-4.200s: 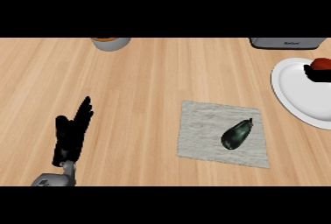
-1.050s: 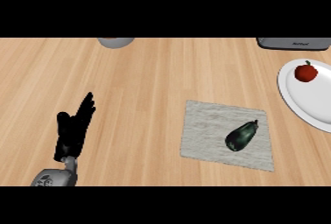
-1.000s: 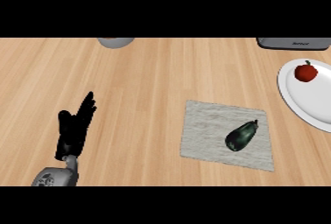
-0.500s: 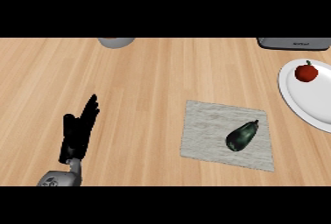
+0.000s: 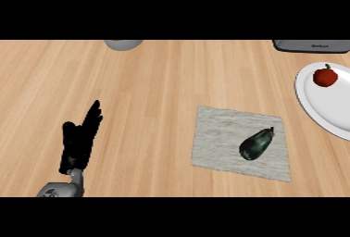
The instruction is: Pick the bell pepper from the placemat and place it in the plate
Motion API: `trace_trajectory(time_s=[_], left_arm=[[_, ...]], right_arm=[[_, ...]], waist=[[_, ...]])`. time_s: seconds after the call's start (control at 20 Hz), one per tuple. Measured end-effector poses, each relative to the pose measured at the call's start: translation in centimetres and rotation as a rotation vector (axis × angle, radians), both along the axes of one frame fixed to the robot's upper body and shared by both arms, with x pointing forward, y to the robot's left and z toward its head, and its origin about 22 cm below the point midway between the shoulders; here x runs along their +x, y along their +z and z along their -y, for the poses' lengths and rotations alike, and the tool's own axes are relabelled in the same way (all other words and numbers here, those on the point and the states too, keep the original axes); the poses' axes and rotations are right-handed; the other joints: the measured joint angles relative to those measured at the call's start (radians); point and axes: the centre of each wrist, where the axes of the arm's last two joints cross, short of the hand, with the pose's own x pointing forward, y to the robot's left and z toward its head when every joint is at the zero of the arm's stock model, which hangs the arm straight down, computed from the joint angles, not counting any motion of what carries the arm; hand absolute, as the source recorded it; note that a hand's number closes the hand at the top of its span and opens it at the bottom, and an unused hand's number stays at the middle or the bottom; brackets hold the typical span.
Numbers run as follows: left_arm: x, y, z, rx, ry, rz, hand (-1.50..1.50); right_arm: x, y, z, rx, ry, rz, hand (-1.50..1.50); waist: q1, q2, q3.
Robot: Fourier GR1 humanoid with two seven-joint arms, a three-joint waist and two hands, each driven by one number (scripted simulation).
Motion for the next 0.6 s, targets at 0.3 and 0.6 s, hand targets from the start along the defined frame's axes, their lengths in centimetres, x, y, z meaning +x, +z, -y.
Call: trace_trajectory(time_s=[0.3, 0.6], left_arm=[[0.0, 0.1, 0.0, 0.005, -0.002, 0.006, 0.0], [0.0, 0.3, 0.3, 0.002, -0.005, 0.007, 0.0]], right_arm=[[-1.2, 0.2, 0.9, -0.008, -0.07, 0.006, -1.5], [-1.9, 0.1, 1.2, -0.023, -0.111, -0.006, -1.5]], waist=[[0.0, 0.001, 0.001], [0.004, 0.002, 0.002]])
